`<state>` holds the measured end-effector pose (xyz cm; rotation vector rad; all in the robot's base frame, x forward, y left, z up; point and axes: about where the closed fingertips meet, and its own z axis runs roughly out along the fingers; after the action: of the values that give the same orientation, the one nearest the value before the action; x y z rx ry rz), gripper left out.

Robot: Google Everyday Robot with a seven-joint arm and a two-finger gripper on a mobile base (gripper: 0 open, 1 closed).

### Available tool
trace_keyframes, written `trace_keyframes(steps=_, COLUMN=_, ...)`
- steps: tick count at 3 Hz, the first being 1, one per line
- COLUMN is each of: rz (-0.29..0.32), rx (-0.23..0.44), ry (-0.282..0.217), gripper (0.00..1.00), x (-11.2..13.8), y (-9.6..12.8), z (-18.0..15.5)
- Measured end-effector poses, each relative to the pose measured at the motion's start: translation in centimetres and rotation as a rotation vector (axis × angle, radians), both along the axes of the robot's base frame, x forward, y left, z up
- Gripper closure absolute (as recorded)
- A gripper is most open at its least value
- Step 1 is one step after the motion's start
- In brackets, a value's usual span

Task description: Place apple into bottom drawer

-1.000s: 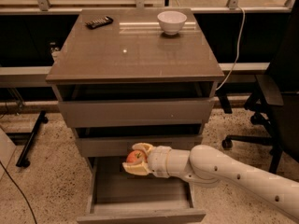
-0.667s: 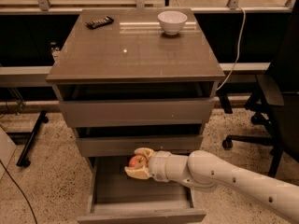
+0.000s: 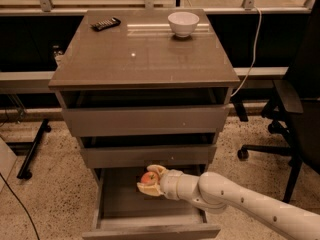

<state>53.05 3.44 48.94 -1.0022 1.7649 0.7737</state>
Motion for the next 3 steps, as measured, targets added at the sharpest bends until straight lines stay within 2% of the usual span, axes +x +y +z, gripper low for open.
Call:
trace_keyframes(steps=1, rz=0.0, rx=0.0, ry=0.0, gripper=1.0, x=0.0, y=0.0, z=0.0)
trace_keyframes(steps=2, rz=-0.033, rx=-0.004, ry=-0.005, gripper=1.0, x=0.7, y=0.4, z=-2.1)
trace_keyframes(steps=3, rz=-0.036, rx=-0.02, ry=-0.007, gripper=1.0, x=1.6, y=1.4, z=-5.7)
